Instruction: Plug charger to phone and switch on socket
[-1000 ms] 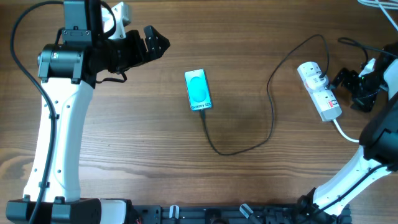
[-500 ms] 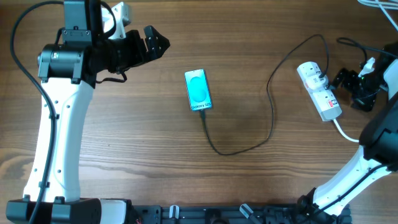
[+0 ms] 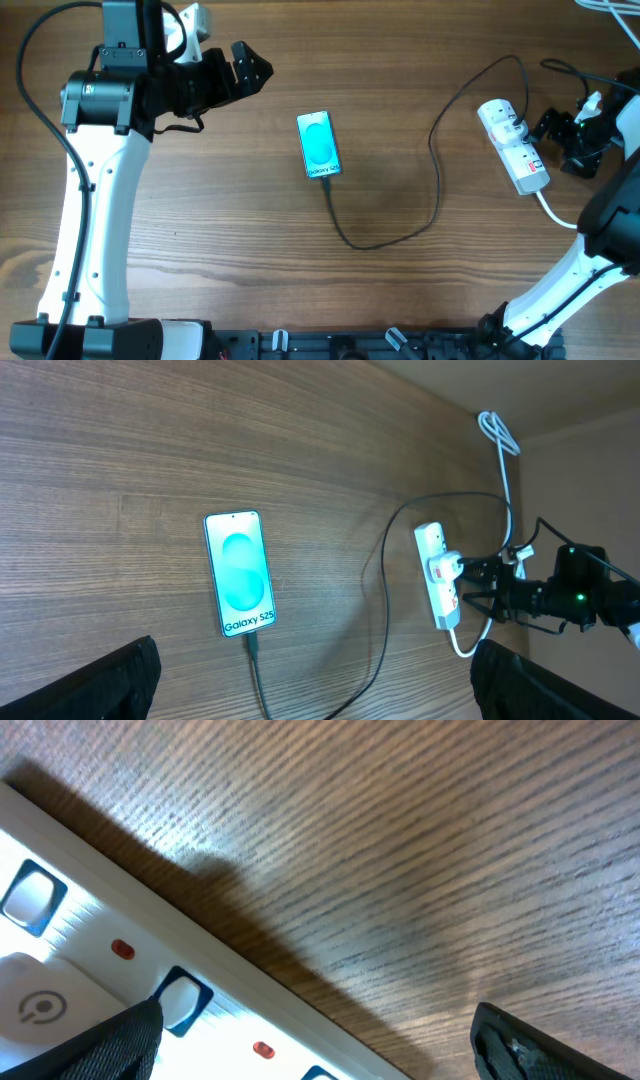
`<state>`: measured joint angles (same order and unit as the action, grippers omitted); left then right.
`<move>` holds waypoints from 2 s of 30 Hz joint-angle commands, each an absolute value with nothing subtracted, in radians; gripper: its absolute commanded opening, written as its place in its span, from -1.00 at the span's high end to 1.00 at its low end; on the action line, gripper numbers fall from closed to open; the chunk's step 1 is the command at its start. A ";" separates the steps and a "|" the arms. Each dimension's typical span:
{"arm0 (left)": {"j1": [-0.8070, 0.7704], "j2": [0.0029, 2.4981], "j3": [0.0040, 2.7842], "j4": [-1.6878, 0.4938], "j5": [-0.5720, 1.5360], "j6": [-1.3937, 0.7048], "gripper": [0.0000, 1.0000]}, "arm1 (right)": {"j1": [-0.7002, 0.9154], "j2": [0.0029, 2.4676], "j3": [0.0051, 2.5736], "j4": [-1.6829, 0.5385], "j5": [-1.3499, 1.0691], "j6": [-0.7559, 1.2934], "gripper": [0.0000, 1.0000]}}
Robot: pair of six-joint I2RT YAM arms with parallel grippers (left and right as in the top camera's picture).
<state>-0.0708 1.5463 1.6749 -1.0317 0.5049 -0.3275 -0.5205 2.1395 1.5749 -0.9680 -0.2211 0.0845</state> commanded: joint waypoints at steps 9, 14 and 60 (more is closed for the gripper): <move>-0.072 1.539 1.681 -1.030 0.496 -0.319 -1.00 | -0.517 2.162 1.562 -0.958 -0.218 0.081 -0.94; -0.072 1.539 1.681 -1.030 0.496 -0.319 -1.00 | -0.514 2.162 1.562 -0.965 -0.219 0.079 -0.94; -0.072 1.539 1.681 -1.030 0.496 -0.319 -1.00 | -0.479 2.162 1.529 -0.958 -0.249 -0.027 -0.82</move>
